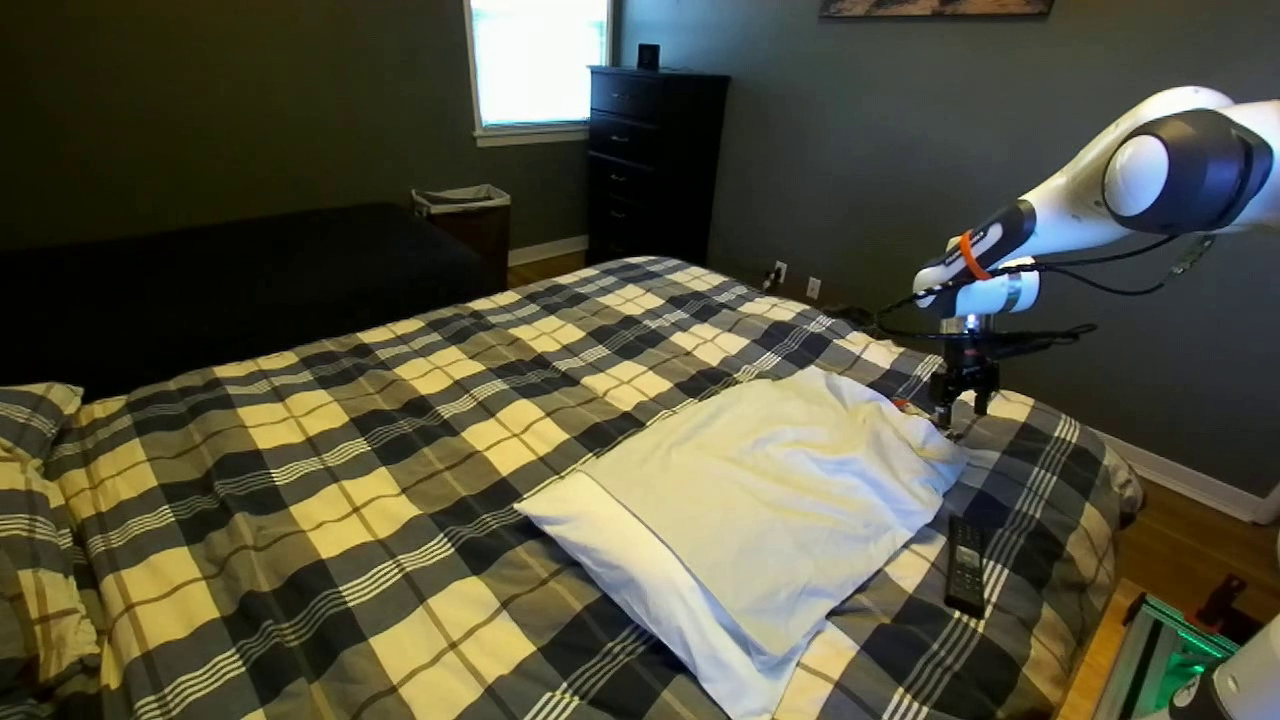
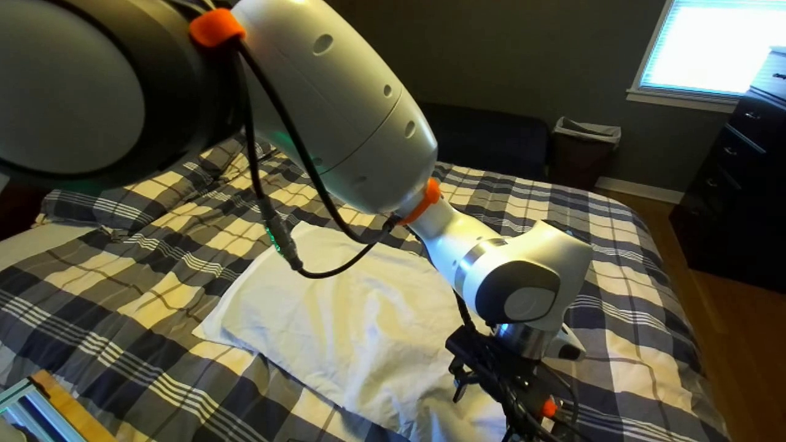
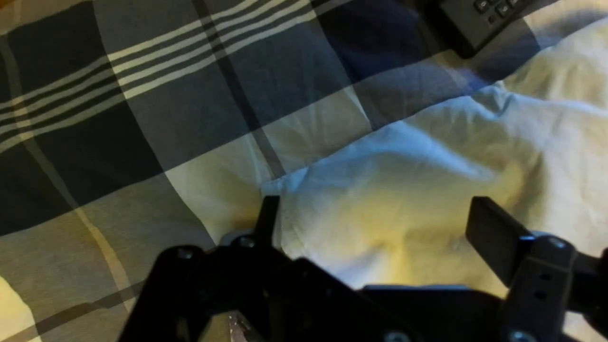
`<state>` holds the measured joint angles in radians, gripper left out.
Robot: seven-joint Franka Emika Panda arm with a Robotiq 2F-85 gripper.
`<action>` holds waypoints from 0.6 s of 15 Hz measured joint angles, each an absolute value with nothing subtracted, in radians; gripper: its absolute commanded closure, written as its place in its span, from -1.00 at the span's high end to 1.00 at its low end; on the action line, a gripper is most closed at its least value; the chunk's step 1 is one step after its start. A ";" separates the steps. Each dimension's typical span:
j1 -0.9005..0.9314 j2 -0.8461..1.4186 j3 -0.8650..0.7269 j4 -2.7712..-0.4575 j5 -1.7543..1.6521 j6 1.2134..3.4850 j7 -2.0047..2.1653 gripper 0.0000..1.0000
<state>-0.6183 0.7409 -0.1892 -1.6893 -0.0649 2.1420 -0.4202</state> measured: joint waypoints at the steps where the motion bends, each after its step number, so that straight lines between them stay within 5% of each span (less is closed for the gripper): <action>1: -0.618 0.741 -0.190 -1.690 -0.065 2.142 -0.420 1.00; 9: -0.589 0.778 -0.237 -1.679 -0.224 2.259 -0.427 1.00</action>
<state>-0.5885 0.7781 -0.2370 -1.6795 -0.2238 2.2591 -0.4267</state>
